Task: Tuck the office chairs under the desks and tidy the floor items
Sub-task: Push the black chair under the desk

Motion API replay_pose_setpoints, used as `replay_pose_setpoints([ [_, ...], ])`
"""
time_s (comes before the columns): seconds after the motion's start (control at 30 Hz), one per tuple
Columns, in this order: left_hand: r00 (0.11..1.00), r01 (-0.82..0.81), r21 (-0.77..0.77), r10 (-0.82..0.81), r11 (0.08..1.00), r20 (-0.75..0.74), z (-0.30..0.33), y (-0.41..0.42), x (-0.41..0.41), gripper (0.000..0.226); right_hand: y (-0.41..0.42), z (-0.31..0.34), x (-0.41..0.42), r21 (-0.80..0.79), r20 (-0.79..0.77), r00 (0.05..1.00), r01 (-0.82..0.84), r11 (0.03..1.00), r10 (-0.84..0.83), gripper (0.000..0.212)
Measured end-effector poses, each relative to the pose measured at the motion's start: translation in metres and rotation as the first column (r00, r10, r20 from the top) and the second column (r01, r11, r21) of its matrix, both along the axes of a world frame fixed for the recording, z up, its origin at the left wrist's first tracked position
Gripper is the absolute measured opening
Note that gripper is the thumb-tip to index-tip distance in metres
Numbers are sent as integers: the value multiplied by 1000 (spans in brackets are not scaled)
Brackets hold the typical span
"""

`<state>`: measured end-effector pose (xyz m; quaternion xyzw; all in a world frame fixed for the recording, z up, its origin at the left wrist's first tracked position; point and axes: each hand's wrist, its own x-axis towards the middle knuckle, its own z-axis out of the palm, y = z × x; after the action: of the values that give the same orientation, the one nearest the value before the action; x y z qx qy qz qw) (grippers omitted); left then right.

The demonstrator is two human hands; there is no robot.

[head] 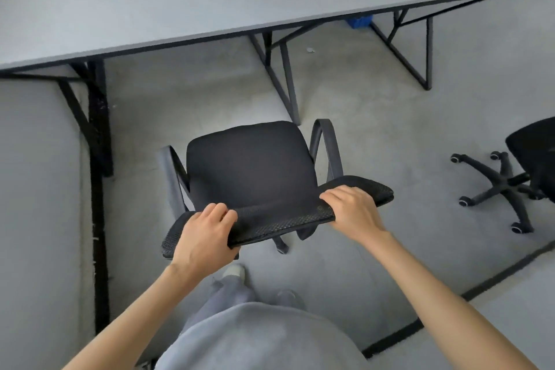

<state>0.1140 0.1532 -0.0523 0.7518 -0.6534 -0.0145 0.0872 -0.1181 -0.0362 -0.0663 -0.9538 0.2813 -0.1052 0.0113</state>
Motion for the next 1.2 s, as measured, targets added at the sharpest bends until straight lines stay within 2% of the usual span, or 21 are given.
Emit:
replay_pose_setpoints([
  [0.2,974,-225,34,225,974,-14,5,12,-22,26,-43,6,37,45,-14,979,-202,978,203,29],
  [0.3,958,-284,66,287,956,-29,7,11,-19,26,-55,5,56,65,5,969,-246,967,246,22],
  [0.47,918,-381,74,387,921,-86,11,8,13,17,-60,4,101,44,13,959,-284,958,284,23],
  [0.63,897,-431,117,439,895,-54,13,11,65,16,-59,-2,158,27,1,948,-320,947,320,23],
  [0.8,882,-458,163,470,874,-39,19,8,132,20,-60,-3,224,24,6,945,-326,945,326,13],
  [1.2,882,-444,230,468,866,-59,21,-18,315,24,-84,-1,408,45,-35,957,-285,958,286,17],
])
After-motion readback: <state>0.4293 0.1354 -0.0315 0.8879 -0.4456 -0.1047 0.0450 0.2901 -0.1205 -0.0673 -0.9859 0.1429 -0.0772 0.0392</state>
